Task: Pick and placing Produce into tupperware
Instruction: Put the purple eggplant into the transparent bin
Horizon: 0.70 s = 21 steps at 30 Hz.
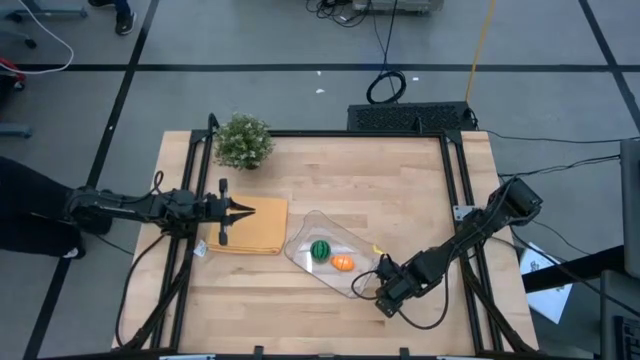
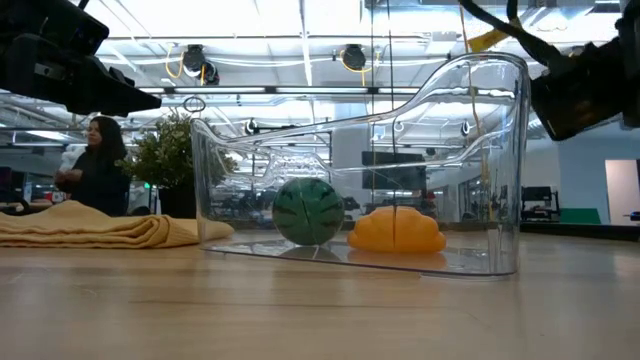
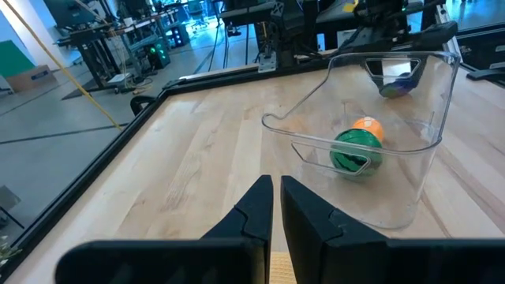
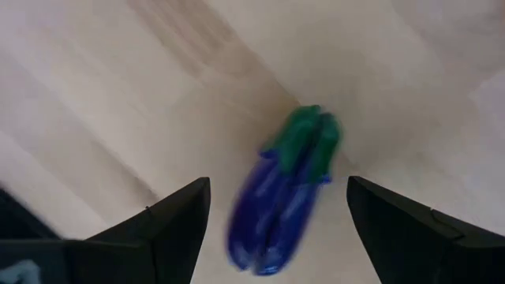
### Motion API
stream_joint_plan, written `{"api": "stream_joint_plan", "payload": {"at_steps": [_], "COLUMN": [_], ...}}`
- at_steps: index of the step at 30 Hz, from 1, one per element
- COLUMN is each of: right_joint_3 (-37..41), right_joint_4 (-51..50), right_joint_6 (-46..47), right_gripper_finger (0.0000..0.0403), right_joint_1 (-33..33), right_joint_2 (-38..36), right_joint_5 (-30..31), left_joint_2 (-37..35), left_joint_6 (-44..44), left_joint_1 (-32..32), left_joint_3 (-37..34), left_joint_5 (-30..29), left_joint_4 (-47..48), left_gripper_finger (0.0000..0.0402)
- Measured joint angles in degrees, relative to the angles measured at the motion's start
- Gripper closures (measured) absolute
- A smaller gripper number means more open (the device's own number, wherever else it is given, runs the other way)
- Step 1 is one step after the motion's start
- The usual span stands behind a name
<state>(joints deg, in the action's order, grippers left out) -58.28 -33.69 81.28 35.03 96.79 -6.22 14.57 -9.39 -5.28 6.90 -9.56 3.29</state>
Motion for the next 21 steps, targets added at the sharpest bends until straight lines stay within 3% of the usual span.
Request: {"api": "stream_joint_plan", "payload": {"at_steps": [11, 21], "right_joint_3": [2.6, 3.4], "right_joint_4": [2.0, 2.3], "right_joint_6": [-0.4, -1.2], "right_gripper_finger": [0.0118, 0.0195], "right_joint_1": [0.0, 0.0], "right_joint_2": [-0.1, -0.2], "right_joint_5": [-1.2, -1.5], "left_joint_2": [0.0, 0.0], "left_joint_6": [0.0, 0.0], "left_joint_1": [0.0, 0.0], "left_joint_3": [0.0, 0.0], "left_joint_5": [0.0, 0.0], "left_joint_4": [0.3, 0.2], "left_gripper_finger": [0.0369, 0.0369]}}
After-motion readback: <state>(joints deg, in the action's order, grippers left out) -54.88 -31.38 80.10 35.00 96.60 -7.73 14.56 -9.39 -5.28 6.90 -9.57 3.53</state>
